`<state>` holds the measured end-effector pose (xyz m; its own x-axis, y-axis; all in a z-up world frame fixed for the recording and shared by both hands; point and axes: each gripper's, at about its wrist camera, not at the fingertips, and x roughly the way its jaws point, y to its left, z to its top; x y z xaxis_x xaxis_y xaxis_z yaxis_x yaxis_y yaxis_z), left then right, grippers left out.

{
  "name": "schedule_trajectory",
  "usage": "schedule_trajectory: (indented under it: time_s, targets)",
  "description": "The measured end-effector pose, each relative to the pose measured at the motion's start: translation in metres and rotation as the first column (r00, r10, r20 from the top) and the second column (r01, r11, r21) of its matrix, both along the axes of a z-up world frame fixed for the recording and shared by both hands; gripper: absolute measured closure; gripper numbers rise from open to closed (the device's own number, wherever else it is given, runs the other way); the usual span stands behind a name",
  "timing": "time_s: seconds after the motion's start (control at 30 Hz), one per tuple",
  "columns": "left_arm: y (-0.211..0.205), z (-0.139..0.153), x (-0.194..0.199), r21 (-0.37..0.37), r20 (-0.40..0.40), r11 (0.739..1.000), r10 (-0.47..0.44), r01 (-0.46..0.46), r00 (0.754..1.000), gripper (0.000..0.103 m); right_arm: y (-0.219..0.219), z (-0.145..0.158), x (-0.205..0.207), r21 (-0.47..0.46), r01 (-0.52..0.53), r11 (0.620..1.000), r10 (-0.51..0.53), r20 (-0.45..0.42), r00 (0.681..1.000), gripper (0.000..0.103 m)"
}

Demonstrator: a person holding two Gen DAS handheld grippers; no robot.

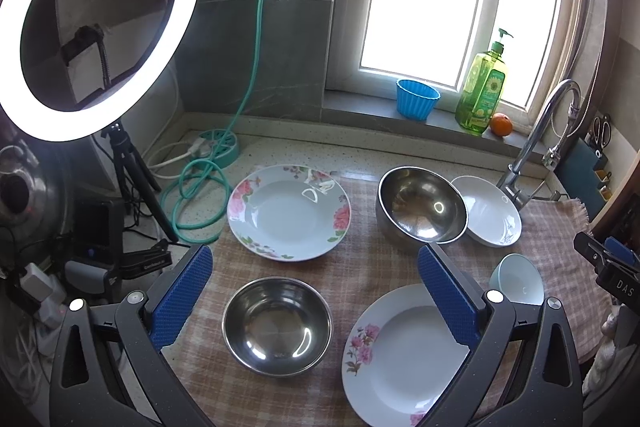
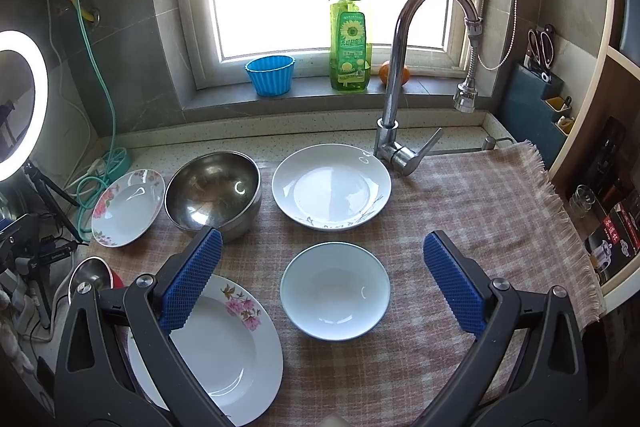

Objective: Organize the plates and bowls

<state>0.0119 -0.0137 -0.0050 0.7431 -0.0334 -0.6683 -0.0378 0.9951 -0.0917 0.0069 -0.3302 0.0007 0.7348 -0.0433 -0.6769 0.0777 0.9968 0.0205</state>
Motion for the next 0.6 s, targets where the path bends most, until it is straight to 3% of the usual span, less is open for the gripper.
schedule_trajectory:
  time_s: [0.6]
  targets:
    - [-0.0006,0.0000,0.0000,0.000,-0.001,1.000,-0.001,0.001,1.000,0.001,0.0006,-0.0007,-0.0006,0.000,0.001,1.000,-0.001,-0.002,1.000,0.000]
